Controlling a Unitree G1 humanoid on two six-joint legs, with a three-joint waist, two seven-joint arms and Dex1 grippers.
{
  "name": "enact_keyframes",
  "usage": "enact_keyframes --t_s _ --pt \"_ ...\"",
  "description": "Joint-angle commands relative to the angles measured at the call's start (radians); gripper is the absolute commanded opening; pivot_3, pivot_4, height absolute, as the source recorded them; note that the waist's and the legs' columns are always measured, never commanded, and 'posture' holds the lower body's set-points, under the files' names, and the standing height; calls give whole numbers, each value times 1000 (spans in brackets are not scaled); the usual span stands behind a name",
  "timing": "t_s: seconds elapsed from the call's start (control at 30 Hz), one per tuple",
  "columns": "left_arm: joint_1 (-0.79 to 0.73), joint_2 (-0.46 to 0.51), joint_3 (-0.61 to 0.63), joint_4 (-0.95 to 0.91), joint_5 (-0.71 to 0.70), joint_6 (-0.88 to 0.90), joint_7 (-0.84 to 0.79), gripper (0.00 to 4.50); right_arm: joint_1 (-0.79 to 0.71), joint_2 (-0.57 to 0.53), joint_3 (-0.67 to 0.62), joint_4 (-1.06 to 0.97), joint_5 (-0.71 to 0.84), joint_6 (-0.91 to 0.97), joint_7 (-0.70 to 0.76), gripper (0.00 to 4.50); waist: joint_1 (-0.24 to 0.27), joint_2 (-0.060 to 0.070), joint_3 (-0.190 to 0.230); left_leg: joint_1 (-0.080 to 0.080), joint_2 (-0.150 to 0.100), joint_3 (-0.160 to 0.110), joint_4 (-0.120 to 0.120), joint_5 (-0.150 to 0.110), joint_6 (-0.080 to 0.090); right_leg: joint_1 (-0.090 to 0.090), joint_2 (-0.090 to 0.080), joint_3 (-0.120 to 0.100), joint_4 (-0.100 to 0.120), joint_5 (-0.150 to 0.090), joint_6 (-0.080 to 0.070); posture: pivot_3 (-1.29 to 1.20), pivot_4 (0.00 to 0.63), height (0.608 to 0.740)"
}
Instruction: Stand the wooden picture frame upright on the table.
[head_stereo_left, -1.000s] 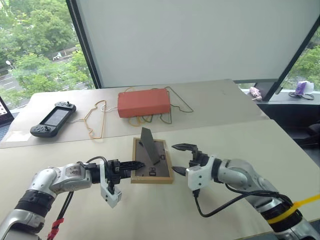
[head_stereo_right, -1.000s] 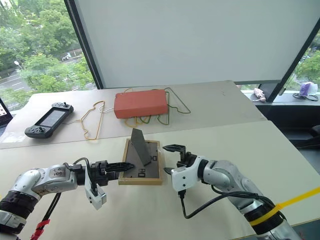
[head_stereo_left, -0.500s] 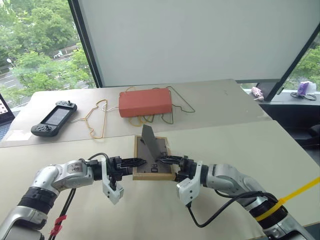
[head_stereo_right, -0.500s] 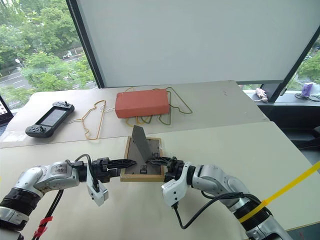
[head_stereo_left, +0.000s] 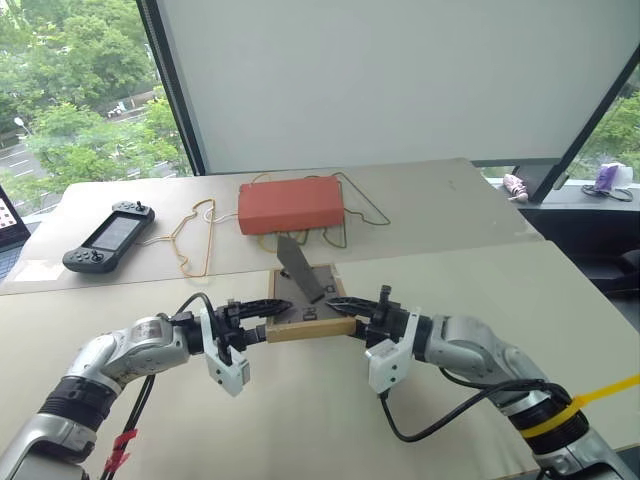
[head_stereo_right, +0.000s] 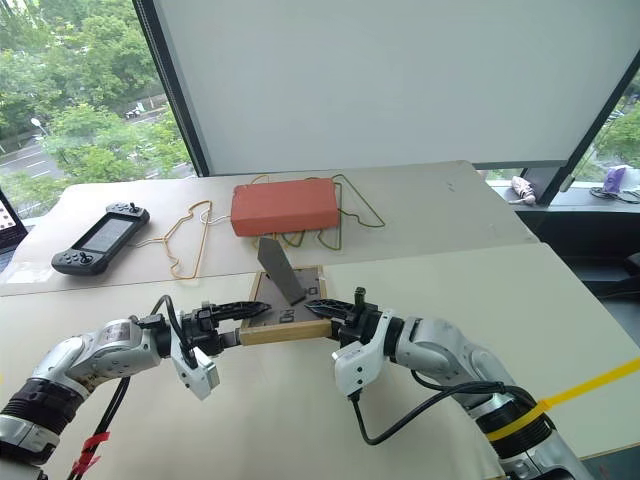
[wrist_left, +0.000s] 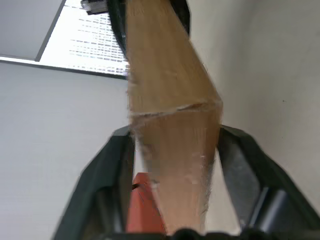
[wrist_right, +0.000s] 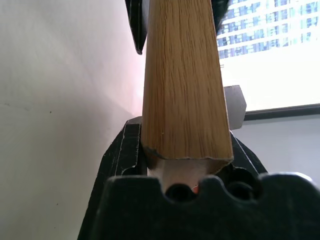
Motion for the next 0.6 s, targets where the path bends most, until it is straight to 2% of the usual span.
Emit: enact_keyframes --t_s 0.03,0.07,0.17,0.23,0.3,0.4,0.47,0.6 --pt "92 34 45 -152 -278 91 -46 3582 -13 -31 -112 -38 169 90 53 1258 -2 0 0 0 0 0 0 0 0 0 0 0 0 0 0 0 150 740" --pt "147 39 61 -201 -391 170 -67 3582 -23 -41 -143 -48 252 154 99 1258 -4 0 0 0 1 0 0 0 0 0 0 1 1 0 0 0 150 740" --pt "276 64 87 -329 -590 285 -122 3582 -44 -86 -204 -116 500 395 263 1258 -11 0 0 0 3 1 0 -1 1 0 0 2 0 0 0 0 150 740" --pt "355 63 105 -433 -699 403 -152 3582 -75 -132 -257 -189 729 683 376 1258 -15 0 0 -1 5 1 0 -3 5 0 0 2 0 0 0 0 150 740" --pt "408 53 113 -509 -738 479 -171 3582 -139 -191 -314 -232 963 999 445 1258 -14 1 1 0 5 0 0 -5 8 0 0 2 -1 0 0 0 150 740" --pt "453 23 117 -576 -711 512 -197 3582 -284 -210 -387 -189 1262 1441 427 1258 -13 2 2 0 6 0 1 -5 9 1 -1 2 -3 0 0 0 150 740" --pt "464 -5 123 -596 -693 534 -210 3582 -339 -202 -386 -143 1336 1589 425 1258 -10 3 2 1 7 1 0 -5 9 1 -1 2 -3 1 -1 0 150 740" --pt "467 -58 137 -621 -678 577 -226 3582 -340 -174 -322 -78 1330 1670 437 1258 7 2 2 4 8 1 -1 -5 9 3 1 1 -3 1 -2 0 150 740"
